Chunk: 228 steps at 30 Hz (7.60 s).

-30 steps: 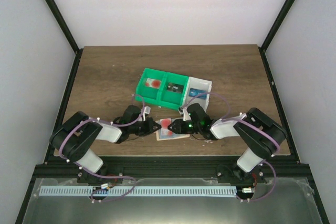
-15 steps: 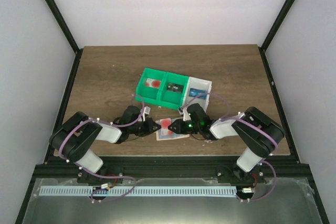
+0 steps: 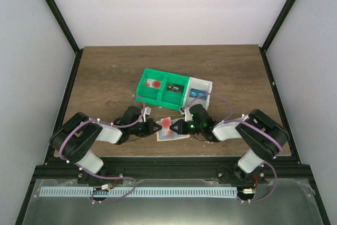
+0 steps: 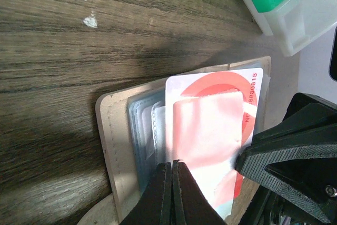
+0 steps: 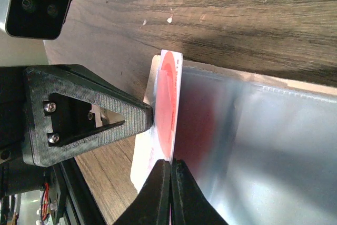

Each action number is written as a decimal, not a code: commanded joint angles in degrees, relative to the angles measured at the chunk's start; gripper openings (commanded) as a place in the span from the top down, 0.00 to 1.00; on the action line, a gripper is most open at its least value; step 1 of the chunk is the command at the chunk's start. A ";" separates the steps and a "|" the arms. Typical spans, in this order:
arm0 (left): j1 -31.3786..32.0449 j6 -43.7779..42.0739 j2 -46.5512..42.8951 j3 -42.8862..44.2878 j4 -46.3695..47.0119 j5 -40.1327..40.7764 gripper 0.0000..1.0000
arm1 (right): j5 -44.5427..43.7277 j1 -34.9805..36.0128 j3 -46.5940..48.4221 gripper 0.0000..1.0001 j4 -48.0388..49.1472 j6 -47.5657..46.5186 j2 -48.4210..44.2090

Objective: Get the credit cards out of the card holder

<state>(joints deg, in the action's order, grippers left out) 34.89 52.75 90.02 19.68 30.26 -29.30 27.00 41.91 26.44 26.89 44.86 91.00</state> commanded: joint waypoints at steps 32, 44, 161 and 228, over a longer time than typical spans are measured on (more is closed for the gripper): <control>0.38 -2.62 -12.45 5.24 -16.05 3.01 0.80 | -9.84 -2.45 3.95 0.99 -24.98 -16.59 -22.28; 0.18 -0.83 -34.25 4.34 -8.98 -11.11 0.54 | 13.08 -2.45 2.88 0.99 -26.33 -22.92 -37.08; -5.11 22.15 20.48 33.02 -3.15 44.50 1.00 | -13.08 -2.43 10.91 0.00 -44.59 -17.74 -62.16; -5.07 -3.01 4.19 40.91 -30.96 40.19 0.42 | -15.91 -2.40 10.82 0.00 -49.24 -12.32 -57.81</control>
<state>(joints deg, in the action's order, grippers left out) 29.30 55.79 100.22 63.46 2.79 11.42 12.78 39.81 36.42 -19.81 30.83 31.55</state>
